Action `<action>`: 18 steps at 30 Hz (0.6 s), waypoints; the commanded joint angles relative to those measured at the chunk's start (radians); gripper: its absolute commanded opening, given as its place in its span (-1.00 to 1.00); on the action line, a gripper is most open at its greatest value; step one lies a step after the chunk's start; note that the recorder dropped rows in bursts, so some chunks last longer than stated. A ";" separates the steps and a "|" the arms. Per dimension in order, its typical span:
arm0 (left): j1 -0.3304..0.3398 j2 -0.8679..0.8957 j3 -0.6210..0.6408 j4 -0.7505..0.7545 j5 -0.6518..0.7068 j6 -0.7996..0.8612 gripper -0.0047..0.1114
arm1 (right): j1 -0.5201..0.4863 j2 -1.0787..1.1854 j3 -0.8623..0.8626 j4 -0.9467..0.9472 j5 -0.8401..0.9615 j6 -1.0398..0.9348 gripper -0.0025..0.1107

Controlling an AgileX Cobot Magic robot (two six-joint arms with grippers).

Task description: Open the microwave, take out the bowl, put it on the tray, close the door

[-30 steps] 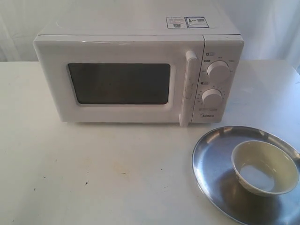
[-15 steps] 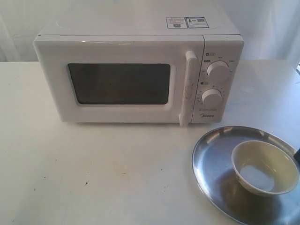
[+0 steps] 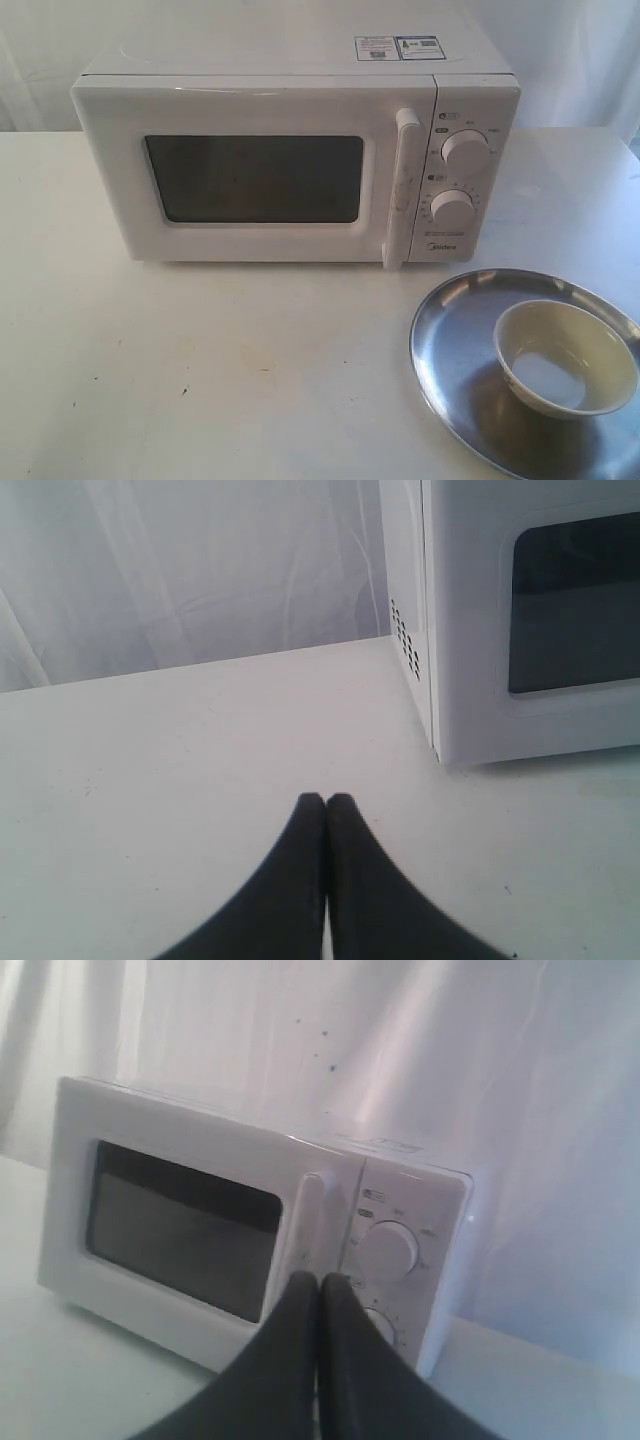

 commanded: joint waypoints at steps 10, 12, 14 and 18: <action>-0.001 -0.002 -0.003 -0.008 -0.004 0.000 -0.92 | -0.129 -0.006 0.010 0.172 0.013 -0.070 -0.96; -0.001 -0.002 -0.003 -0.008 -0.004 0.000 -0.92 | -0.129 -0.006 0.010 0.183 0.020 -0.078 -0.96; -0.001 -0.002 -0.003 -0.008 -0.004 0.000 -0.92 | -0.129 -0.006 0.010 0.229 0.020 -0.110 -0.96; -0.001 -0.002 -0.003 -0.008 -0.004 0.000 -0.92 | -0.129 -0.006 0.010 0.275 0.020 -0.159 -0.96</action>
